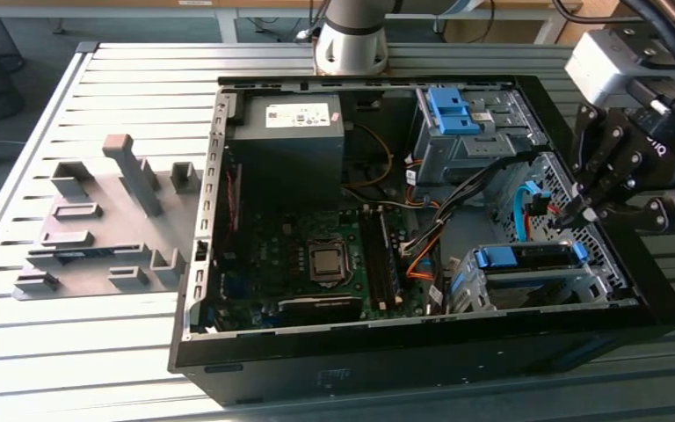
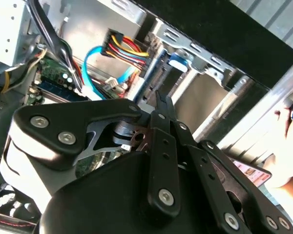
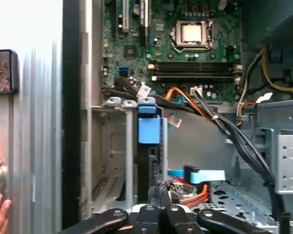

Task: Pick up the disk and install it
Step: 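Insert the first disk wire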

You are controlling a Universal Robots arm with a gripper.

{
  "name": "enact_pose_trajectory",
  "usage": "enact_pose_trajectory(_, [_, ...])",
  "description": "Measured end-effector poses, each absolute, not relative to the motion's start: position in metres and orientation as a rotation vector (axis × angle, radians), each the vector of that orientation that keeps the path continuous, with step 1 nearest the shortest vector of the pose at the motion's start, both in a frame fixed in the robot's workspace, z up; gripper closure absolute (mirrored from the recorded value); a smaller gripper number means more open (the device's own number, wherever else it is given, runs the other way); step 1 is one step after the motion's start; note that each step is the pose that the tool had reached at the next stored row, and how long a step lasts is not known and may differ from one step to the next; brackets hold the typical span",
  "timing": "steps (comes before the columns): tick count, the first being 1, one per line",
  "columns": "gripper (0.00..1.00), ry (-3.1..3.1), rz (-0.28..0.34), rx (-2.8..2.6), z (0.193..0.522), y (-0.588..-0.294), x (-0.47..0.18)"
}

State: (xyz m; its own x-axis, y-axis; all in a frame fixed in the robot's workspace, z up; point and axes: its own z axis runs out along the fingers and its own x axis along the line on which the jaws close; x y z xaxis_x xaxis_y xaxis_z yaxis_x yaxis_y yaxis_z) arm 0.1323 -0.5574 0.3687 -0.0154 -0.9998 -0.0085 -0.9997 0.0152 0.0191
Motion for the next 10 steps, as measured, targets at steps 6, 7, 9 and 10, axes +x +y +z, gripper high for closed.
enact_pose_trajectory(6, [0.89,-2.234,-0.033,2.200,0.3636,-0.5498,0.1371])
enact_pose_trajectory(7, [0.89,-2.234,-0.033,2.200,0.3622,-0.5492,0.1371])
enact_pose_trajectory(9, [0.89,-2.234,-0.033,2.200,0.3599,-0.5482,0.1372])
enact_pose_trajectory(10, [0.83,-2.234,-0.032,2.201,0.3590,-0.5479,0.1372])
